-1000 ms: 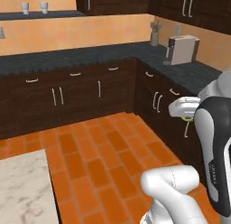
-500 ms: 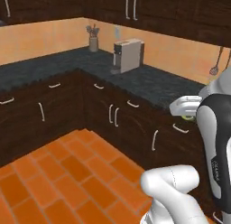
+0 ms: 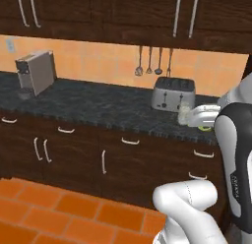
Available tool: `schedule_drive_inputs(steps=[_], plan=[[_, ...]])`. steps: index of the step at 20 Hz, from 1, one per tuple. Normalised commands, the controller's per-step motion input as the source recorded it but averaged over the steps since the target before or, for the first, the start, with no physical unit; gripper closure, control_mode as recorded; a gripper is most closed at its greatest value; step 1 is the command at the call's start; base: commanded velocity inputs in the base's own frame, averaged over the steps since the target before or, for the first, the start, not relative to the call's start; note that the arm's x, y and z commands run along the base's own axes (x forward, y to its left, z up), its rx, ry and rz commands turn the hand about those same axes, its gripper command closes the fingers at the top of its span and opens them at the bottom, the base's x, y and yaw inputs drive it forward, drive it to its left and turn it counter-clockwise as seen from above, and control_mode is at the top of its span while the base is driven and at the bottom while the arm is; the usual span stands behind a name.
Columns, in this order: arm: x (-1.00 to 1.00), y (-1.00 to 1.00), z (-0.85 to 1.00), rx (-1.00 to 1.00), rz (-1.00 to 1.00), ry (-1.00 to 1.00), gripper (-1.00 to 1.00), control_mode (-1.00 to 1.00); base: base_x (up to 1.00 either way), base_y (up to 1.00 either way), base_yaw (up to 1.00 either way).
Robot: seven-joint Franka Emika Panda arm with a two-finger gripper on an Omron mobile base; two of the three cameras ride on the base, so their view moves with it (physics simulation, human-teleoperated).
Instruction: Grab a lemon wedge from the fridge and one ice cube from the ice bowl, and put them in the glass of lemonade.
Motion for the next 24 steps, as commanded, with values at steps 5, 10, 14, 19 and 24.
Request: schedule_drive_inputs(steps=[5, 10, 14, 19, 24], plan=[[0.0, 0.0, 0.0, 0.0, 0.0, 0.0, 1.0, 1.0, 0.65, 0.38, -0.78], [0.0, 0.0, 0.0, 0.0, 0.0, 0.0, 1.0, 1.0, 0.83, 0.68, -0.7], [0.0, 0.0, 0.0, 0.0, 0.0, 0.0, 1.0, 1.0, 0.19, 0.09, -0.66], [0.0, 0.0, 0.0, 0.0, 0.0, 0.0, 1.0, 1.0, 0.74, 0.16, -0.41], [0.0, 0.0, 0.0, 0.0, 0.0, 0.0, 1.0, 1.0, 0.87, 0.38, -0.12]])
